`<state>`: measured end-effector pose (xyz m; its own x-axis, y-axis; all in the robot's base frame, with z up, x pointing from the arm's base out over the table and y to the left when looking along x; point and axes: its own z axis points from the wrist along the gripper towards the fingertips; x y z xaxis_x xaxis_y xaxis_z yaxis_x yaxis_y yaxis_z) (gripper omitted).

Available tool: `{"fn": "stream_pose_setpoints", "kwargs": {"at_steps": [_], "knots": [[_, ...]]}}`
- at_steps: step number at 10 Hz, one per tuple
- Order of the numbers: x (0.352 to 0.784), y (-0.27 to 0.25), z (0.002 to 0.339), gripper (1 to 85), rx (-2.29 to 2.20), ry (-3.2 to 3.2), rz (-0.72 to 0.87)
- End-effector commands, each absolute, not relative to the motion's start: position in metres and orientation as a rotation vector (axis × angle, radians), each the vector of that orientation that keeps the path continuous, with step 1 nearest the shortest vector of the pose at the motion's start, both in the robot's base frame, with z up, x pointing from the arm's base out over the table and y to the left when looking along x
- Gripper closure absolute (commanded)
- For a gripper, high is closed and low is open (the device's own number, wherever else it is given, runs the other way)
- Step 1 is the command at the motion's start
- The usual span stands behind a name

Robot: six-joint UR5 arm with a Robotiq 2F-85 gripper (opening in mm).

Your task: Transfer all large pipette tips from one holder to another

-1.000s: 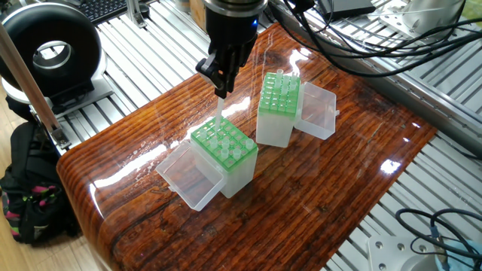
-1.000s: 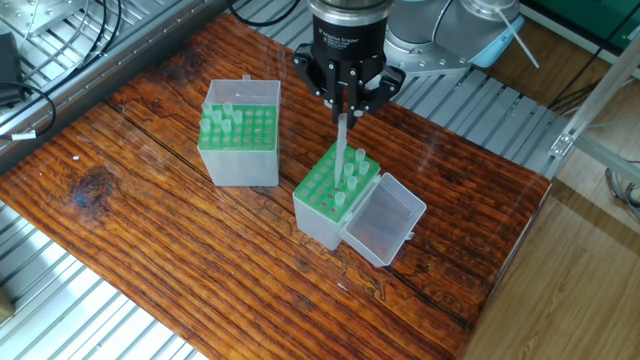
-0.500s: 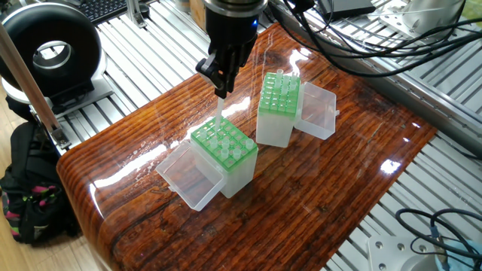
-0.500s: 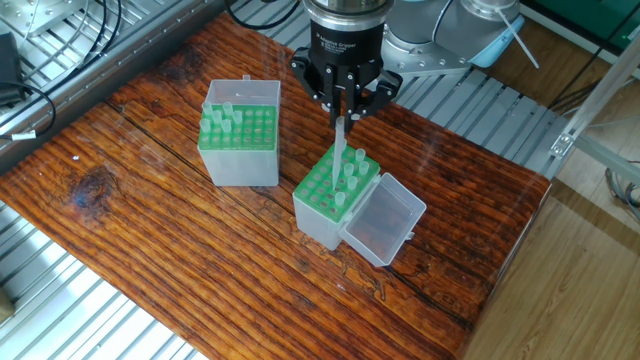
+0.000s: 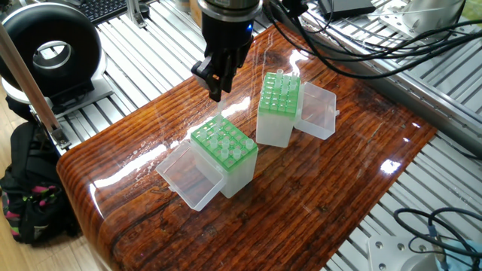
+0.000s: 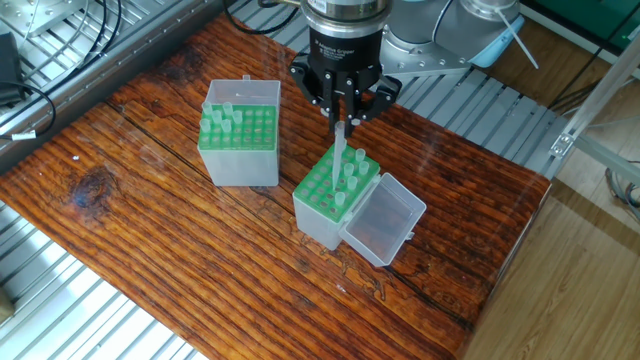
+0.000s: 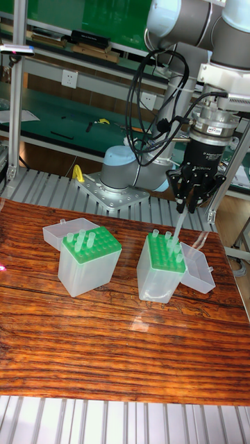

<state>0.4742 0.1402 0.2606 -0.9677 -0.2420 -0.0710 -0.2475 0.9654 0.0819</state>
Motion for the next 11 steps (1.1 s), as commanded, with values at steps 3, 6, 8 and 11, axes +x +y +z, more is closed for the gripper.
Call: {"fn": "stream_pose_setpoints", "kwargs": {"at_steps": [3,6,8,11], "knots": [[0.476,0.138,0.261,52.7,-0.396,3.054,0.139],[0.482,0.093,0.262,54.0,-0.492,3.057,0.067],[0.487,0.051,0.248,55.3,-0.564,3.029,-0.014],[0.490,-0.008,0.225,55.3,-0.594,3.030,-0.186]]}}
